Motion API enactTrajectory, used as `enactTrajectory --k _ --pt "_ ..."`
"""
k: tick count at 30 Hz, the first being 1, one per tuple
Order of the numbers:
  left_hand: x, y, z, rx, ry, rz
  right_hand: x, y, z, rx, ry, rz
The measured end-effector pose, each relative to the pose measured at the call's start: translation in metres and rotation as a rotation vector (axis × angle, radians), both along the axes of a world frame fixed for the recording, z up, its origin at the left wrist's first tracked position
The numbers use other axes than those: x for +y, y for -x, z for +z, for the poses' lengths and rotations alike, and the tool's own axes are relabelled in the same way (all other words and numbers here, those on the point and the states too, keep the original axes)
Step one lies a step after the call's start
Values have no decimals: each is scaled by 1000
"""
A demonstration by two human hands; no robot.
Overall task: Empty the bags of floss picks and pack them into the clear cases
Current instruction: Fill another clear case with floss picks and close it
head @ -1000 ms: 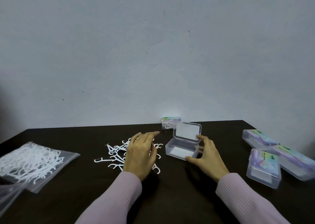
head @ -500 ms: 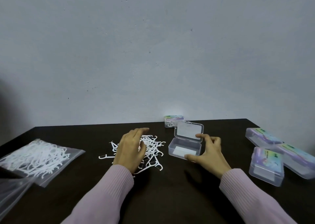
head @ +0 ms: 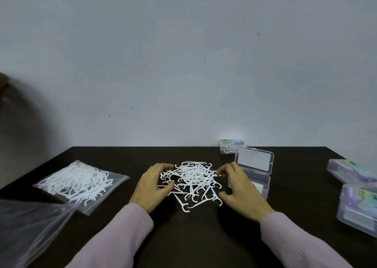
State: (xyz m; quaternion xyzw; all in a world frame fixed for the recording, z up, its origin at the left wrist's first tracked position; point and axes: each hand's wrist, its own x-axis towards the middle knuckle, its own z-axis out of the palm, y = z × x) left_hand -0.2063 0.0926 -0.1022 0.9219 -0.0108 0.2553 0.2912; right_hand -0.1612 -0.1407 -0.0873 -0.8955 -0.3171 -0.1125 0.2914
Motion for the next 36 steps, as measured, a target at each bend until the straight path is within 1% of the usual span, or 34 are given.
enactTrajectory --k 3,5,7,10,13,17,20,26,30,36 --pt "3 -6 2 105 -70 -42 19 -12 2 -29 80 33" --pt "9 -9 4 212 -138 -85 31 -24 5 19 162 91" --pt "15 -11 8 290 -128 -130 41 -37 10 104 260 146" --pt "21 -16 10 362 -168 -155 53 -55 14 158 419 163" --pt "23 -21 10 403 -201 -160 58 -63 16 161 440 156" --pt "24 -23 11 337 -194 -138 56 -62 16 -46 454 153" --pt "21 -20 13 279 -206 -127 53 -61 17 -143 458 144" --pt "13 -15 13 143 -284 -45 46 -56 19 -260 418 132" --pt "8 -14 12 93 -319 -19 43 -50 20 -341 418 114" --pt "5 -14 11 66 -350 -33 44 -47 17 -316 358 84"
